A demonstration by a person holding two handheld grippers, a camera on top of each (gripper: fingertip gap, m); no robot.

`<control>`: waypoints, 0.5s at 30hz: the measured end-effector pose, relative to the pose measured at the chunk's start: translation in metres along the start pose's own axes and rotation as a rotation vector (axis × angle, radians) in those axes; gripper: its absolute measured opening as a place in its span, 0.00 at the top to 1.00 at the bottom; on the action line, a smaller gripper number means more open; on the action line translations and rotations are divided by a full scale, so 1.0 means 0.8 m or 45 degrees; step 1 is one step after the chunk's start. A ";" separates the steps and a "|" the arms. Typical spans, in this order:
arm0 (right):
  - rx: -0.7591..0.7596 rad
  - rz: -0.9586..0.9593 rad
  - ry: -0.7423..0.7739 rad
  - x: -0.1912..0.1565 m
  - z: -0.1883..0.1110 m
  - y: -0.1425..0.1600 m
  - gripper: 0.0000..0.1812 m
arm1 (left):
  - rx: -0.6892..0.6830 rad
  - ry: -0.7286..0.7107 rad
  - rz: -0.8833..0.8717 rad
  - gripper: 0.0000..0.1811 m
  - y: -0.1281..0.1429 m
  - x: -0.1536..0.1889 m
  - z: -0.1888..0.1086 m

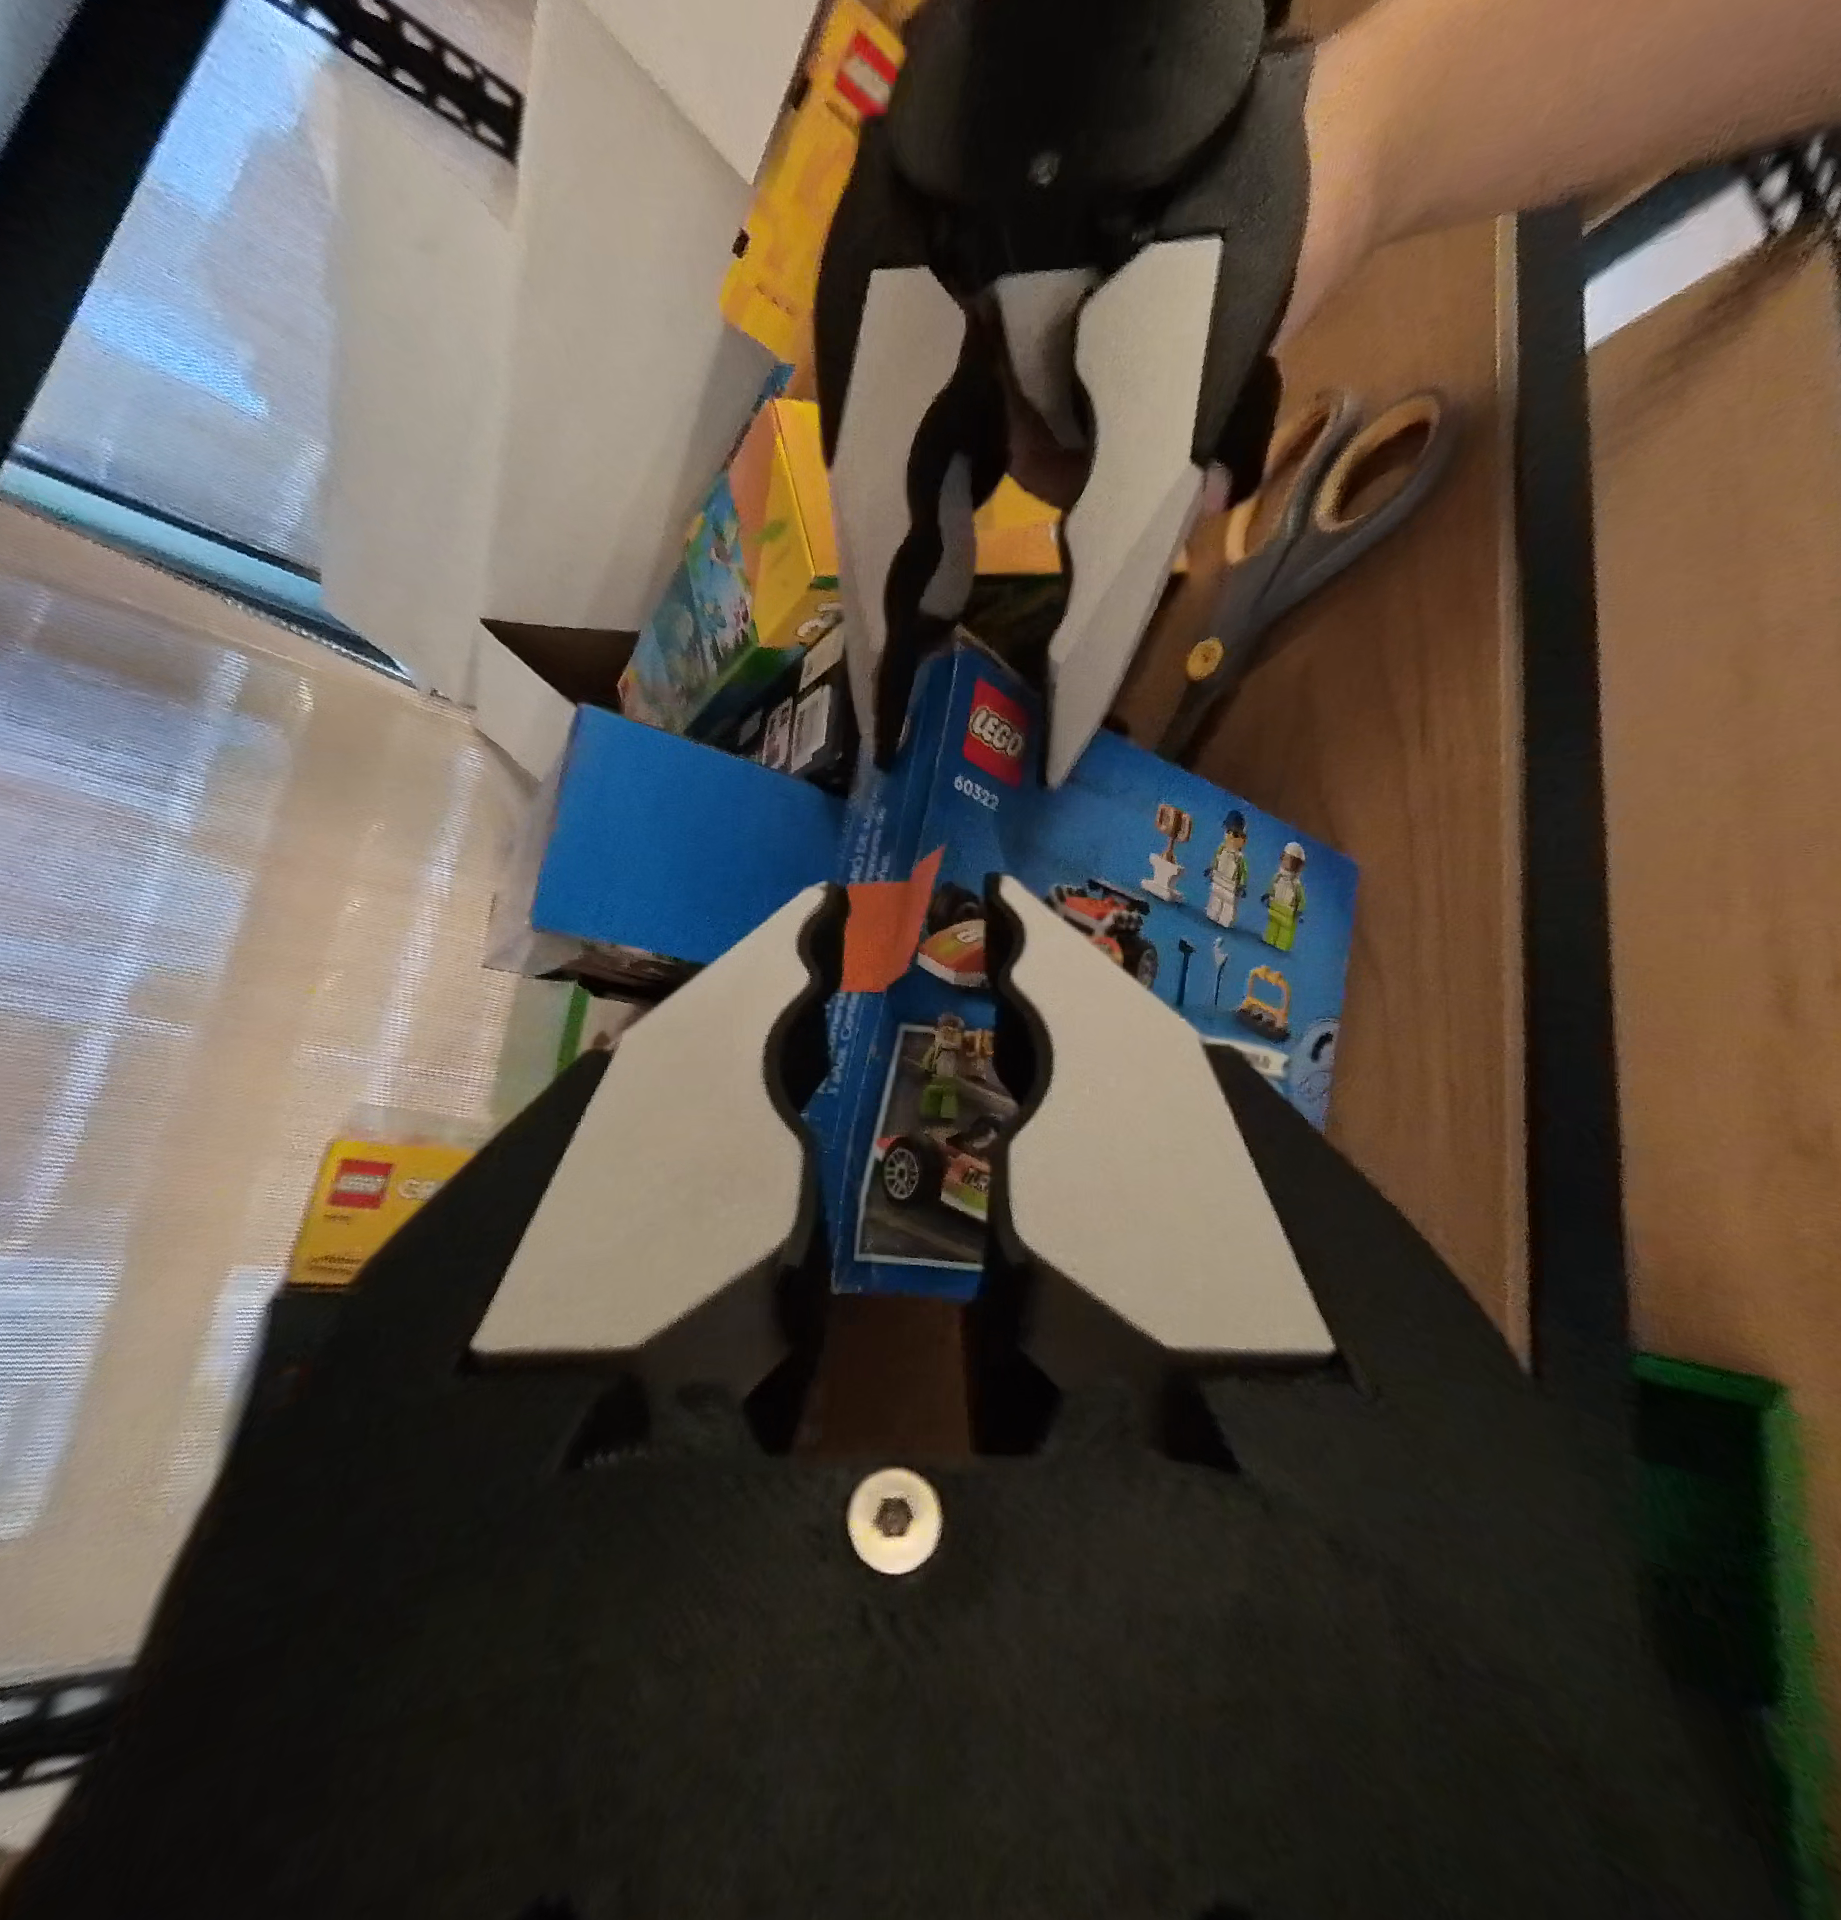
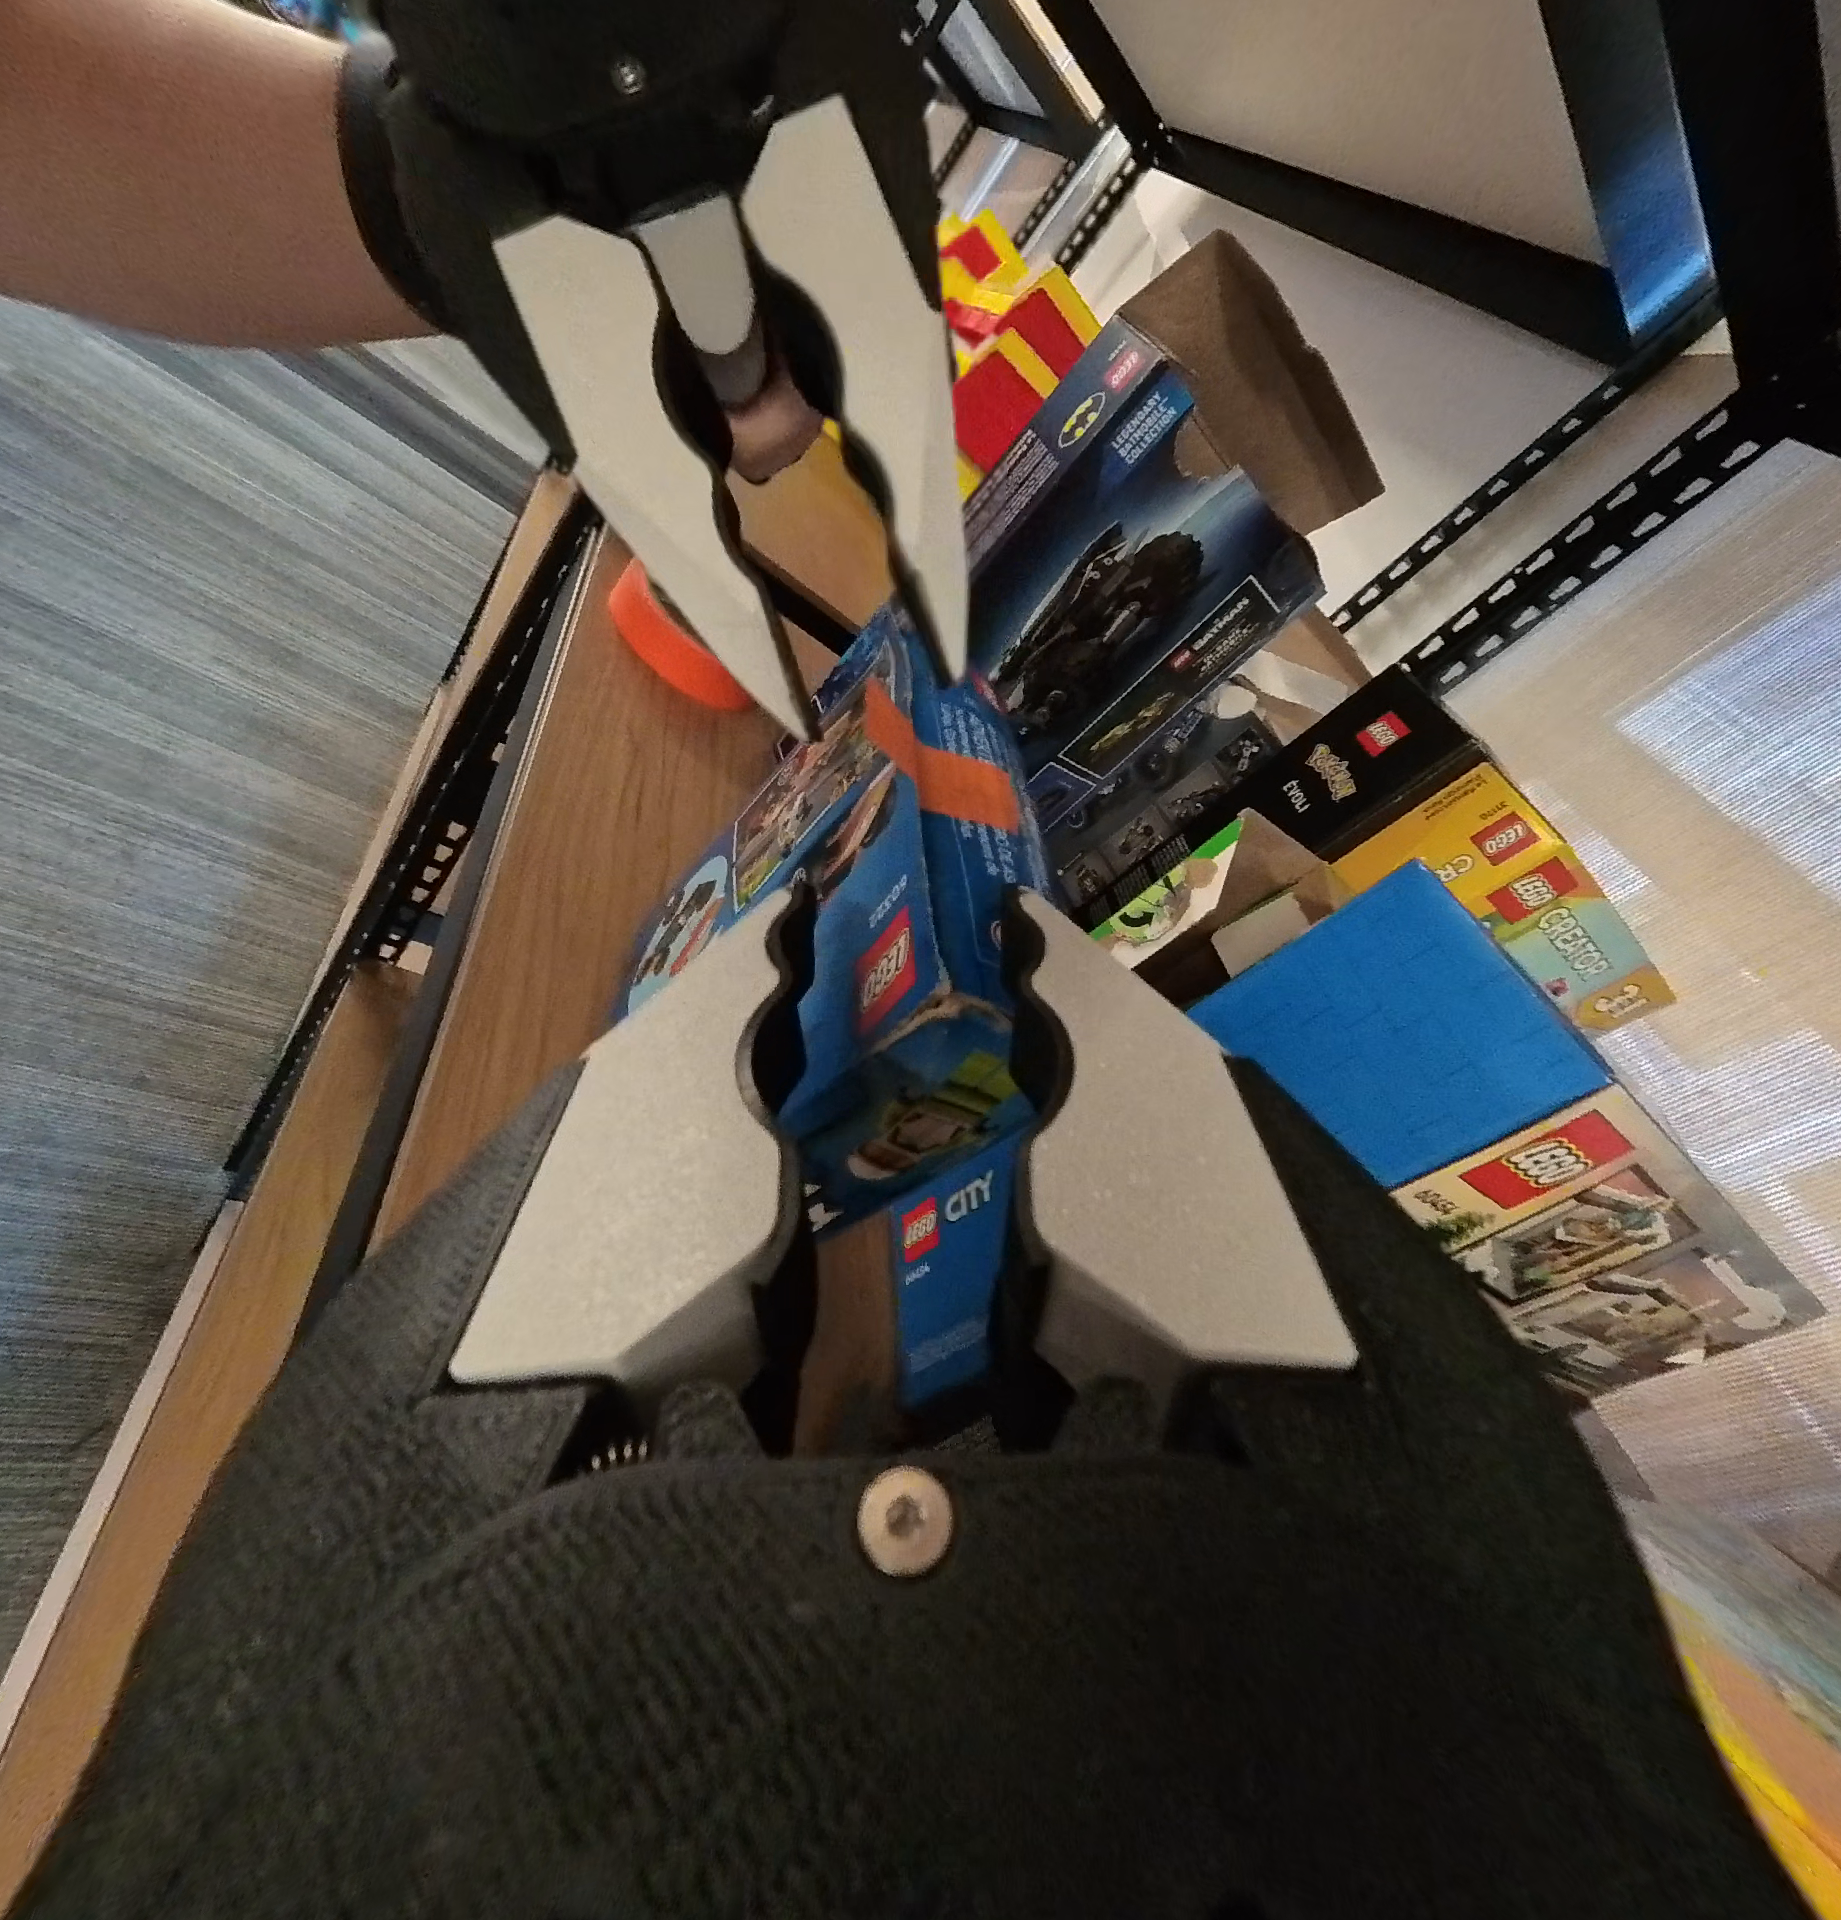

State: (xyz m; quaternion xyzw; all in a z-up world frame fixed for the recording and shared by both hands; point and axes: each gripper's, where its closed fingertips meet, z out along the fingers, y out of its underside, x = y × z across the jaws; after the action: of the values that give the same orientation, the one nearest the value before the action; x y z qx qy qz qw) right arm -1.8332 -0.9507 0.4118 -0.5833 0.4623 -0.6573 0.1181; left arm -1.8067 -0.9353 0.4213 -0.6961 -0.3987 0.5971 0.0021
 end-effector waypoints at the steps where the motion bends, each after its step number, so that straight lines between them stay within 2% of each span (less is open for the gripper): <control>1: 0.001 0.003 0.002 0.000 0.000 0.000 0.81 | -0.028 -0.016 0.046 0.89 0.001 0.001 0.001; 3: 0.001 0.006 0.007 0.001 0.000 0.001 0.81 | -0.086 -0.055 0.130 0.91 0.007 -0.001 0.004; 6: 0.004 0.019 -0.001 0.001 -0.001 0.001 0.81 | -0.107 -0.063 0.185 1.00 0.005 0.000 0.006; 15: -0.017 -0.005 0.030 0.003 0.004 -0.002 0.81 | -0.120 -0.067 0.132 1.00 -0.002 -0.016 0.005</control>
State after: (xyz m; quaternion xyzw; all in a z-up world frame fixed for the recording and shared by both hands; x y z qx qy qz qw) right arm -1.8309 -0.9533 0.4143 -0.5772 0.4668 -0.6614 0.1074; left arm -1.8107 -0.9436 0.4316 -0.6993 -0.3896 0.5950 -0.0719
